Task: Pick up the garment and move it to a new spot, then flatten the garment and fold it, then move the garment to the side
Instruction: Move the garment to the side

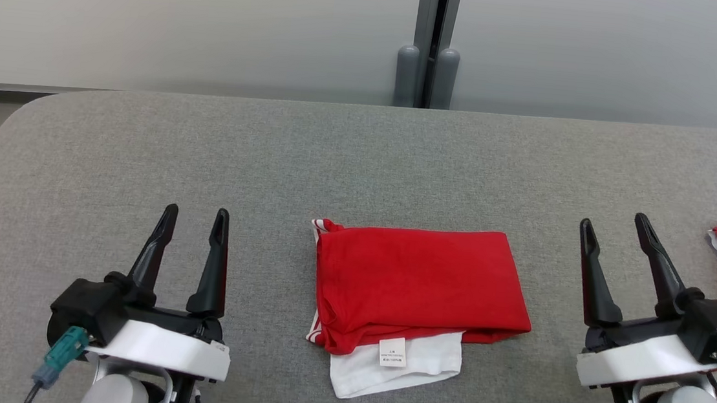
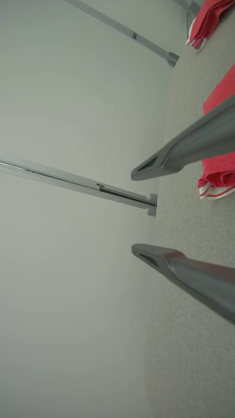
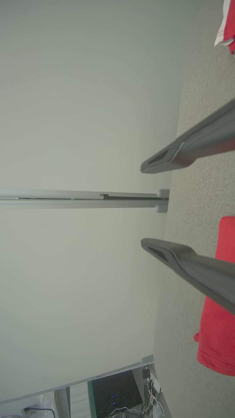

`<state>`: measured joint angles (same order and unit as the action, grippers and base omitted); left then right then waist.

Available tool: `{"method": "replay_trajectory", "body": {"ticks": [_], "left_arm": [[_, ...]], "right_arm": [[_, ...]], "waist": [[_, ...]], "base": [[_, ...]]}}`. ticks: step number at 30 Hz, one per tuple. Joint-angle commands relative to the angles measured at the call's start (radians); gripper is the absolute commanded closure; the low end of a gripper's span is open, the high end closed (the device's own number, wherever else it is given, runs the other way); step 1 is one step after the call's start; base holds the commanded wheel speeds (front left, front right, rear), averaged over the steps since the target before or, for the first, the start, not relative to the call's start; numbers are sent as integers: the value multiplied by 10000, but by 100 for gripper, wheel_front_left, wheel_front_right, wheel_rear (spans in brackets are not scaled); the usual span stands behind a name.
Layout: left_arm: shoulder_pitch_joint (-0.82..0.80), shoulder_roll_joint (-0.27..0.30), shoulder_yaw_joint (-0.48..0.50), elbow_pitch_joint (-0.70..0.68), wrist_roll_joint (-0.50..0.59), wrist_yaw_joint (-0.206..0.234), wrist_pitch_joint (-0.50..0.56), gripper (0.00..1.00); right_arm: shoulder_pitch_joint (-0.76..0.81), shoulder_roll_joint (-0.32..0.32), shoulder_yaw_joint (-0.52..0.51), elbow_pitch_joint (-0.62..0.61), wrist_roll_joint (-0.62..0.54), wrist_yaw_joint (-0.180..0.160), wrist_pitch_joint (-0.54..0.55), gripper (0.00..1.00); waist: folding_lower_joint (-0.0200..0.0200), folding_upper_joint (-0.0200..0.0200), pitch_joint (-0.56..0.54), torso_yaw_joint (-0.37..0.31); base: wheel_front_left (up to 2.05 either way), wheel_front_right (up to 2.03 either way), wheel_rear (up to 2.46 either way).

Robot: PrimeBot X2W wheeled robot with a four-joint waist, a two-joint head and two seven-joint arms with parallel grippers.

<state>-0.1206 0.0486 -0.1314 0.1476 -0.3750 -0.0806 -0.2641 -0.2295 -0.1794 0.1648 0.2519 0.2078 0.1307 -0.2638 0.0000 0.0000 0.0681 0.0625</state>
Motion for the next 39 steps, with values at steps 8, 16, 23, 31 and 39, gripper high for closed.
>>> {"method": "replay_trajectory", "body": {"ticks": [8, 16, 23, 31, 39], "left_arm": [[394, 39, -216, 72, 824, 346, 5, 0], [524, 41, -320, 314, 1235, 556, 3, 0], [328, 39, -450, 289, 1177, 515, 3, 0], [76, 41, -950, 345, 1467, 354, 3, 0], [-176, 39, -1288, 238, 1389, 390, 5, 0]], "right_arm": [[891, 502, -790, -474, -566, -1, -4, 0], [1135, 711, -926, -460, -687, -1, -5, 0], [889, 797, -800, 155, -245, -1, -5, 0], [209, 885, -703, 1589, 55, -1, 36, 0], [-568, 1135, -1045, 3319, 569, -3, 187, 0]], "waist": [[0, 0, 37, -122], [0, 0, 12, -77], [0, 0, 152, 119], [0, 0, 725, 656], [0, 0, 1271, 1228]], "base": [[0, 0, 0], [0, 0, 0], [0, 0, 0], [0, 0, 0], [0, 0, 0]]}}
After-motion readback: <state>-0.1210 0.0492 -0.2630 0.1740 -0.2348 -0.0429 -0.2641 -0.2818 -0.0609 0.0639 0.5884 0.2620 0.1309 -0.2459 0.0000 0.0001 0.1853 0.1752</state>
